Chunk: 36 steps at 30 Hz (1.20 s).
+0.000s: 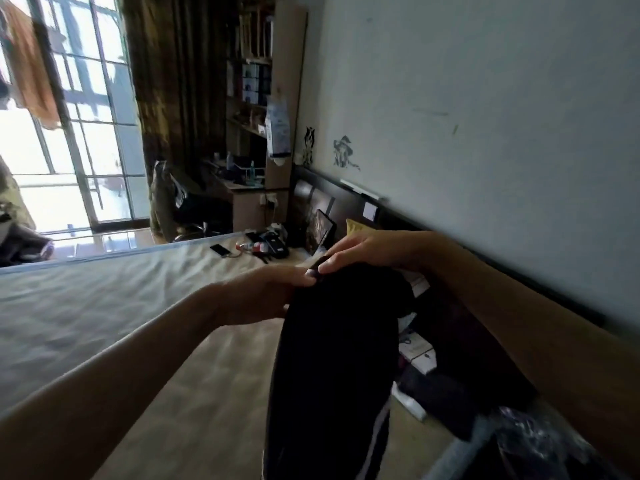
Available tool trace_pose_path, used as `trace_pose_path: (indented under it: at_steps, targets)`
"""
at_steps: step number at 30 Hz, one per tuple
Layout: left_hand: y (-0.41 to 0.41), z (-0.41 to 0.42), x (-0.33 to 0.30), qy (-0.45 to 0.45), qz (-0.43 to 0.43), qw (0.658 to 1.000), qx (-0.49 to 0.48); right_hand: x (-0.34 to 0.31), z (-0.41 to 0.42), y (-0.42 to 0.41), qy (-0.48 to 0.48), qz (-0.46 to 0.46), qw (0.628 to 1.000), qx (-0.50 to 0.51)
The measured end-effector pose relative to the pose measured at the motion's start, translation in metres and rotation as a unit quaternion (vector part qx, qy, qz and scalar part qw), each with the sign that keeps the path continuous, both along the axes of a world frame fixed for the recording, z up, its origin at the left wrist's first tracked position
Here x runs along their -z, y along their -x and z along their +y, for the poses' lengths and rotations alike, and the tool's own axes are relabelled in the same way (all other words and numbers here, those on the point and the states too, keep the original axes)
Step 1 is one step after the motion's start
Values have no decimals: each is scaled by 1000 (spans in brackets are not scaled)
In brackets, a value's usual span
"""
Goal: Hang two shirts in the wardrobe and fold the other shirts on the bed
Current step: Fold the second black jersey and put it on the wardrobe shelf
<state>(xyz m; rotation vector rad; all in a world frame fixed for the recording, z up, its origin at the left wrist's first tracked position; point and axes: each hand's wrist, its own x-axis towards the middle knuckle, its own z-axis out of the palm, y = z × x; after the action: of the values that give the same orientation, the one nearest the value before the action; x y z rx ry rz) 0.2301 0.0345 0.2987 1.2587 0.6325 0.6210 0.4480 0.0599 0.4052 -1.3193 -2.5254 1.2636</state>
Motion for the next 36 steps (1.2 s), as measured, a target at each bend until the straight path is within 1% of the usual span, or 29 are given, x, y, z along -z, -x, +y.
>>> trace_pose_path:
  at_steps: [2,4,5,6,8,9,10,11,12,13,16,18,20,23,25,27,31,34,36]
  targets:
    - [8,-11,-15,-45,8,998,-46,-11,-4,6,-45,-20,999,-16]
    - [20,-18,-28,-81,12,992,-100,-20,-5,9,-86,-29,996,-7]
    - [28,-21,-34,-101,29,988,-112,-24,-5,10,-115,-33,993,0]
    - [35,-24,-41,-116,62,986,-104,-27,-4,10,-138,-33,990,2]
    - [46,-36,-54,-140,186,972,-39,-33,-6,13,-156,-27,987,-6]
    - [48,-43,-60,-142,253,957,7,-35,-8,16,-162,-26,986,-18]
    - [49,-48,-64,-139,302,942,51,-36,-10,21,-169,-23,985,-36]
    - [49,-54,-67,-132,331,930,89,-38,-11,25,-177,-19,983,-52]
    - [50,-55,-67,-123,350,923,106,-40,-13,30,-190,-11,979,-67]
    - [52,-55,-66,-121,364,918,101,-42,-14,34,-206,-2,975,-79]
    - [70,-49,-58,-156,407,899,31,-51,-8,40,-251,29,963,-96]
    - [86,-45,-52,-170,445,879,-13,-57,-2,39,-288,32,952,-102]
    - [101,-43,-46,-176,481,858,-41,-61,5,36,-350,31,932,-91]
    - [124,-45,-42,-172,501,845,-73,-67,20,30,-432,33,900,-54]
    - [139,-48,-45,-172,517,835,-82,-70,35,25,-471,4,882,-20]
    - [150,-53,-48,-176,518,832,-90,-70,50,19,-498,-32,866,18]
    - [166,-63,-52,-170,463,851,-180,-65,72,7,-520,-38,851,58]
    - [181,-71,-52,-147,464,850,-203,-59,90,0,-538,-57,833,113]
    - [193,-78,-52,-130,463,851,-211,-51,104,-7,-519,-83,839,140]
